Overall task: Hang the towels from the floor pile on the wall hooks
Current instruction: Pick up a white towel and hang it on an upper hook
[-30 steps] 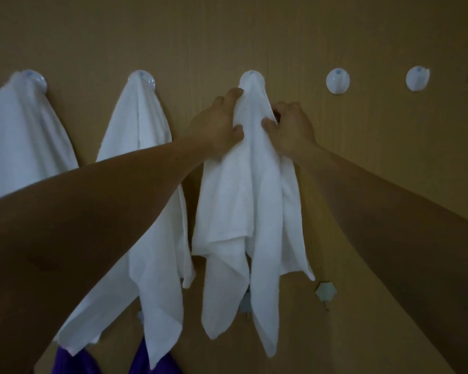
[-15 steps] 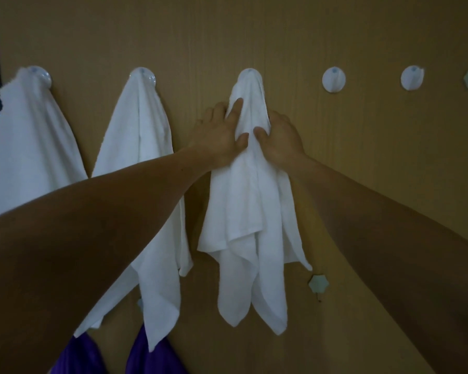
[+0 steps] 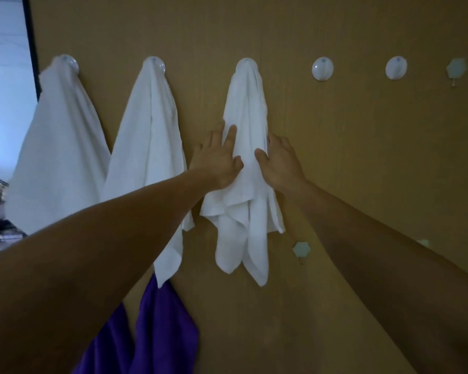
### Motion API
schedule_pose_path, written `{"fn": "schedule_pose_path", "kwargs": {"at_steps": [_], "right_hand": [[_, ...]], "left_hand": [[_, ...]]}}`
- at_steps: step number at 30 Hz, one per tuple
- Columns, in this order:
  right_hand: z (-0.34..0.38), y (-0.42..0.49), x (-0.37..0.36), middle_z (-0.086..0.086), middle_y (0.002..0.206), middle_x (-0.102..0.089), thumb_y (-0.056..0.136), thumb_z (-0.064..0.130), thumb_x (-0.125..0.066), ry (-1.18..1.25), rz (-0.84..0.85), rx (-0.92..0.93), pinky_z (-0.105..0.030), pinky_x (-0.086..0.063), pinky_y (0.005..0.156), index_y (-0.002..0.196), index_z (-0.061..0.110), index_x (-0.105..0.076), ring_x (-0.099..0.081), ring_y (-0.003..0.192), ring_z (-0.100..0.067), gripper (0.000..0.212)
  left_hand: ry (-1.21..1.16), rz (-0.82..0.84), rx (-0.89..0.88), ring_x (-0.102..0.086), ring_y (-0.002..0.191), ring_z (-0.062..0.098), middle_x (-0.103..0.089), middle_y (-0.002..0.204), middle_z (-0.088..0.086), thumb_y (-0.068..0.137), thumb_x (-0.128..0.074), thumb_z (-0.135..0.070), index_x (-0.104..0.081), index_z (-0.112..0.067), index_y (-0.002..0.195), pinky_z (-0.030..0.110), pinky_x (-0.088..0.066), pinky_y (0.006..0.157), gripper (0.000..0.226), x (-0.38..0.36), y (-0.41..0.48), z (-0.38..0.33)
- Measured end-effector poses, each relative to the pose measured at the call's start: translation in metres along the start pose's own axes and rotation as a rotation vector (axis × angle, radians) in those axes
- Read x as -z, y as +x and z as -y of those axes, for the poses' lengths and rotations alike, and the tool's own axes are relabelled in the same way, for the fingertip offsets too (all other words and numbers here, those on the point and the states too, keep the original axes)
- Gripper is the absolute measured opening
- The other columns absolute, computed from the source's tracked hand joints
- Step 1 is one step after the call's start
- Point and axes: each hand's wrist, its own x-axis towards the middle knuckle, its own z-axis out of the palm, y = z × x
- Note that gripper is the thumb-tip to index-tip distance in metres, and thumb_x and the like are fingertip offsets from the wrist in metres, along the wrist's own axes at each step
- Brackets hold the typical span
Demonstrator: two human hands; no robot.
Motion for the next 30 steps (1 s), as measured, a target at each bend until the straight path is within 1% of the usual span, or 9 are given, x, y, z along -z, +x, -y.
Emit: {"fn": "schedule_pose_path", "kwargs": {"at_steps": [2,4,7,9,12,14,17,24,30], "right_hand": [[0.003,-0.025,0.000,-0.010,0.151,-0.030,0.099,0.040,-0.036,-0.014,0.015,-0.022,-0.042,-0.034,0.110,0.149,0.013,-0.026,-0.035,0.135,-0.027,0.057],[0.007,-0.057,-0.005,-0.009,0.155,-0.025,0.100,0.039,-0.037,-0.011,0.053,-0.067,-0.040,-0.031,0.112,0.150,0.013,-0.023,-0.030,0.138,-0.026,0.058],[0.007,-0.114,-0.024,-0.010,0.155,-0.025,0.101,0.038,-0.037,-0.034,0.118,-0.107,-0.038,-0.028,0.113,0.150,0.011,-0.023,-0.028,0.140,-0.027,0.058],[0.001,-0.154,-0.041,-0.013,0.154,-0.028,0.101,0.037,-0.039,-0.064,0.168,-0.149,-0.038,-0.027,0.113,0.149,0.009,-0.025,-0.030,0.139,-0.029,0.058],[-0.010,-0.221,-0.068,-0.014,0.155,-0.026,0.099,0.039,-0.042,-0.058,0.283,-0.276,-0.039,-0.028,0.114,0.150,0.010,-0.025,-0.029,0.140,-0.029,0.061],[-0.018,-0.271,-0.085,-0.014,0.153,-0.027,0.098,0.038,-0.045,-0.079,0.358,-0.339,-0.036,-0.029,0.111,0.149,0.009,-0.026,-0.031,0.139,-0.029,0.061],[-0.034,-0.349,-0.106,-0.014,0.152,-0.029,0.098,0.037,-0.046,-0.115,0.503,-0.443,-0.033,-0.029,0.109,0.149,0.009,-0.027,-0.030,0.138,-0.030,0.061],[-0.092,-0.491,-0.133,-0.018,0.150,-0.031,0.098,0.040,-0.047,-0.099,0.824,-0.670,-0.040,-0.029,0.113,0.147,0.009,-0.031,-0.032,0.137,-0.034,0.061],[-0.159,-0.585,-0.151,-0.020,0.137,-0.049,0.094,0.036,-0.053,-0.049,1.014,-0.768,-0.039,-0.038,0.106,0.139,0.005,-0.044,-0.045,0.129,-0.033,0.055]], "left_hand": [[0.005,-0.022,-0.034,-0.009,0.145,0.032,0.000,0.160,0.009,0.097,-0.035,-0.044,-0.005,-0.016,0.152,0.049,-0.017,0.115,0.069,-0.003,-0.022,-0.004],[-0.050,-0.070,-0.098,-0.025,0.139,0.034,-0.021,0.156,0.013,0.095,-0.040,-0.041,-0.024,-0.011,0.149,0.049,-0.027,0.112,0.063,-0.008,-0.050,-0.010],[-0.182,-0.103,-0.236,-0.052,0.109,0.038,-0.053,0.127,0.019,0.091,-0.044,-0.033,-0.054,-0.004,0.127,0.052,-0.048,0.088,0.047,-0.032,-0.100,-0.019],[-0.253,-0.057,-0.250,-0.057,0.097,0.038,-0.060,0.113,0.019,0.087,-0.043,-0.032,-0.060,-0.002,0.117,0.050,-0.051,0.077,0.046,-0.057,-0.141,-0.016],[-0.283,0.082,-0.275,-0.059,0.096,0.035,-0.062,0.108,0.019,0.086,-0.045,-0.030,-0.060,0.000,0.117,0.046,-0.051,0.080,0.046,-0.099,-0.211,-0.001],[-0.287,0.262,-0.249,-0.055,0.108,0.036,-0.057,0.121,0.019,0.088,-0.045,-0.033,-0.054,-0.001,0.126,0.046,-0.047,0.089,0.050,-0.122,-0.260,0.004],[-0.292,0.595,-0.088,-0.035,0.132,0.034,-0.038,0.142,0.014,0.091,-0.049,-0.037,-0.036,-0.010,0.142,0.046,-0.038,0.104,0.059,-0.158,-0.326,0.006],[-0.218,1.014,0.029,-0.029,0.136,0.035,-0.029,0.150,0.013,0.094,-0.048,-0.038,-0.027,-0.013,0.147,0.045,-0.032,0.109,0.063,-0.226,-0.447,-0.004],[-0.252,1.256,0.120,-0.034,0.133,0.035,-0.032,0.149,0.014,0.091,-0.051,-0.038,-0.029,-0.014,0.146,0.047,-0.033,0.108,0.064,-0.294,-0.527,-0.048]]}}
